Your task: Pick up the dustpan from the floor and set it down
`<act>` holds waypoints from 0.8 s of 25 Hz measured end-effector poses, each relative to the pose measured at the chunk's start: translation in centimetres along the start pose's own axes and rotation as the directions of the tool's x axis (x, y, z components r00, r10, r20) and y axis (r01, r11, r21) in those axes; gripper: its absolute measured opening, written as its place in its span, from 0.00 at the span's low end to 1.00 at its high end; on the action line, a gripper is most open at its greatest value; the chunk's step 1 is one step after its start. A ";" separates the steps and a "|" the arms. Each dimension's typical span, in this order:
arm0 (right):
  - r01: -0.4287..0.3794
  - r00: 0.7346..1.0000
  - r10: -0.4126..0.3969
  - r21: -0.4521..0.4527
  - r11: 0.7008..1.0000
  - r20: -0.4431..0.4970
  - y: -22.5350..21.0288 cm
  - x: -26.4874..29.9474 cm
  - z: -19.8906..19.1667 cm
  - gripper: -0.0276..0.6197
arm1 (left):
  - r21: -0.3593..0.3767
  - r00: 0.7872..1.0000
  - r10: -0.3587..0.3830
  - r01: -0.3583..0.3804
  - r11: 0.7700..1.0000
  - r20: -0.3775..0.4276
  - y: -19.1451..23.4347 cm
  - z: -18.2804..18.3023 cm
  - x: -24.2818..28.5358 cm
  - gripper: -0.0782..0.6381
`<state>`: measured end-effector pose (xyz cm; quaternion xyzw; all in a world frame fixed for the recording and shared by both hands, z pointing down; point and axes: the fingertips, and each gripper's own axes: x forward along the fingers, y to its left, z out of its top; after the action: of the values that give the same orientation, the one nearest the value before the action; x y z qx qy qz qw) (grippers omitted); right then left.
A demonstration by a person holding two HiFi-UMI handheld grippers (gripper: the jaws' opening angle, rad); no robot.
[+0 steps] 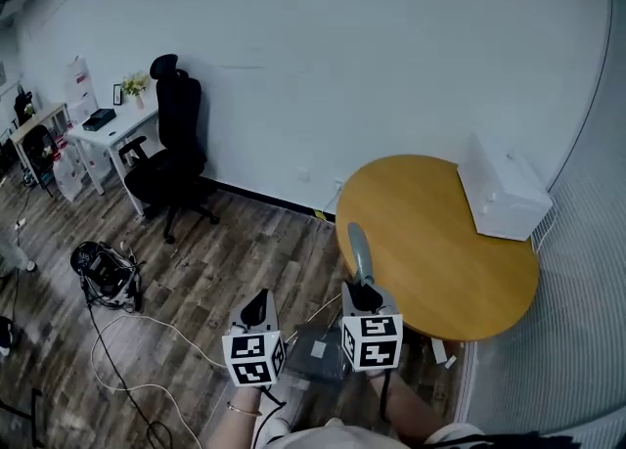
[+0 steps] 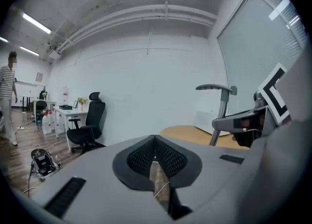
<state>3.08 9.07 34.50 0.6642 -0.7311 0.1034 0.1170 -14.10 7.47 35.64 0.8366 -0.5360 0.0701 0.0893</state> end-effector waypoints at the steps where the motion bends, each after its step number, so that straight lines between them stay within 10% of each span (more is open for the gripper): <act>1: -0.004 1.000 0.004 -0.004 1.000 0.020 0.0 0.1 1.4 0.20 | 0.005 1.000 0.001 -0.001 1.000 0.013 0.1 1.1 0.1 0.13; 20: 0.040 0.995 -0.037 -0.038 0.998 0.088 0.6 2.0 6.0 0.20 | 0.019 0.998 0.016 -0.017 1.000 0.066 4.1 4.6 0.7 0.13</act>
<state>2.15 5.40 29.42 0.6796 -0.7245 0.0574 0.1002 -17.48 4.11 31.59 0.8349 -0.5447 0.0485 0.0626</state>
